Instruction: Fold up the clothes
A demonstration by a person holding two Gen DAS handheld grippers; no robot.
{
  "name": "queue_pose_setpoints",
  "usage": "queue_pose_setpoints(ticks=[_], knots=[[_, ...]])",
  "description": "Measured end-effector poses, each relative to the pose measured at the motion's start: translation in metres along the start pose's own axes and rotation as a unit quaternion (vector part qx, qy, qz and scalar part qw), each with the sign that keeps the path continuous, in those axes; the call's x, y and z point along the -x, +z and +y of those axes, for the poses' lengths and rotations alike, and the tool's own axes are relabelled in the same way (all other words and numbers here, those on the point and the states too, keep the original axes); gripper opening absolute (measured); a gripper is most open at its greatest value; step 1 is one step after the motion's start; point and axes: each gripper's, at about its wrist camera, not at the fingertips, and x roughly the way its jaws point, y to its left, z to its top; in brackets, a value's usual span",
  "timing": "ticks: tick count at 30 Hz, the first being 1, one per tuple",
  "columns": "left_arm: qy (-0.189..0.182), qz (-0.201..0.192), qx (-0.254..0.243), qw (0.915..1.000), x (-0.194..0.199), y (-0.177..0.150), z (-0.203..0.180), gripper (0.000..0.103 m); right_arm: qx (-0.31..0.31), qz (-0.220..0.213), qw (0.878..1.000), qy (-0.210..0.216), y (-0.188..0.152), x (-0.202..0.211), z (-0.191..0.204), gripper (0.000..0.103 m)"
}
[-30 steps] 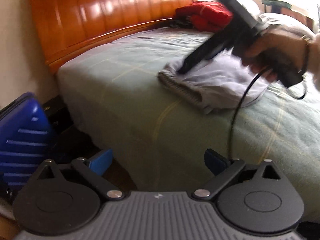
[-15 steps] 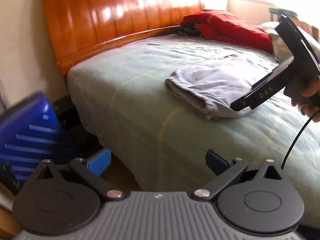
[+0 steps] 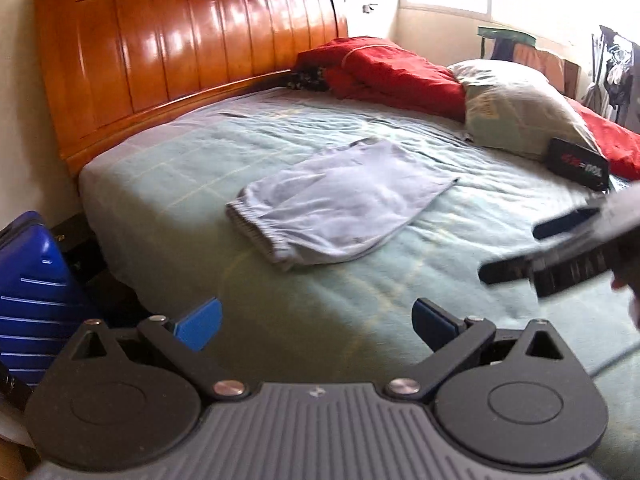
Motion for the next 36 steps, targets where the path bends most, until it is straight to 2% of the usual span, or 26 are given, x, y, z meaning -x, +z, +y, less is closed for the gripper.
queue_pose_setpoints(ticks=[5,8,14,21,28,36], knots=[[0.005,-0.012,-0.019,0.9997,0.023,0.006,-0.027,0.101,-0.034,-0.021,0.999,-0.006,-0.021,0.036,0.003,0.103],[-0.007,-0.013,-0.018,0.9997,0.035,0.002,-0.037,0.101,-0.042,-0.029,0.999,-0.016,-0.032,0.051,0.006,0.103],[-0.006,-0.011,-0.017,0.9998,0.057,-0.009,-0.047,0.101,-0.040,-0.033,0.998,-0.032,-0.051,0.073,0.014,0.103],[-0.019,-0.007,-0.021,0.9996,0.083,-0.021,-0.059,0.101,-0.041,-0.058,0.996,-0.055,-0.077,0.106,0.024,0.103],[-0.027,-0.013,-0.033,0.9990,0.100,-0.035,-0.075,0.101,-0.052,-0.072,0.994,-0.071,-0.104,0.124,0.026,0.103],[-0.034,-0.007,-0.031,0.9989,0.111,-0.051,-0.088,0.101,-0.062,-0.068,0.993,-0.076,-0.126,0.127,0.027,0.103]])
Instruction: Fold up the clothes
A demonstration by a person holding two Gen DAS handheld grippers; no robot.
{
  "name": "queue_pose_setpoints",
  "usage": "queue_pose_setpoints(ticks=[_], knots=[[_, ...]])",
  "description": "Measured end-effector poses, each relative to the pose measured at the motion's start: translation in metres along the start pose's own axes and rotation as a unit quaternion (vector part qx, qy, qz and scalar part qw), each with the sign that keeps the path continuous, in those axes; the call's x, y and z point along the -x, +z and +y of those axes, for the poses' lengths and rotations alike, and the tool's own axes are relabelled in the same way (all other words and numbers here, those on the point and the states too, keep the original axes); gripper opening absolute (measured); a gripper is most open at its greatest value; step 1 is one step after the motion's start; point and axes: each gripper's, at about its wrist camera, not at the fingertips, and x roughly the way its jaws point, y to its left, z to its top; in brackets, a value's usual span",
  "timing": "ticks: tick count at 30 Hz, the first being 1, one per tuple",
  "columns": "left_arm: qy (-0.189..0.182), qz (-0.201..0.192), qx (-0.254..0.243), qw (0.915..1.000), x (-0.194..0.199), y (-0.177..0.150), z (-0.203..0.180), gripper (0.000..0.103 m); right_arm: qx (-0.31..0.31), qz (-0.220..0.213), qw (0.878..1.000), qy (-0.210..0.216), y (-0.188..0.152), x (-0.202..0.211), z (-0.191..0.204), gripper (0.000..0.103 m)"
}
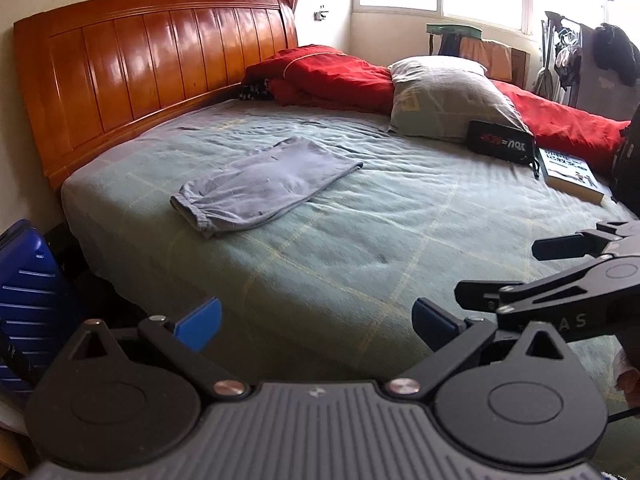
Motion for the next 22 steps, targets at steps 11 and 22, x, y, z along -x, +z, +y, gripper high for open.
queue_pose_setpoints(ticks=[11,22], knots=[[0.000,0.000,0.009,1.0000,0.0089,-0.0035,-0.0052,0.101,-0.008,0.006,1.000,0.003,-0.0063,0.0041,0.0004,0.103],[0.003,-0.002,0.011,0.9999,0.0098,-0.0048,-0.0056,0.101,-0.008,0.006,1.000,0.002,-0.0065,0.0060,-0.0002,0.103]])
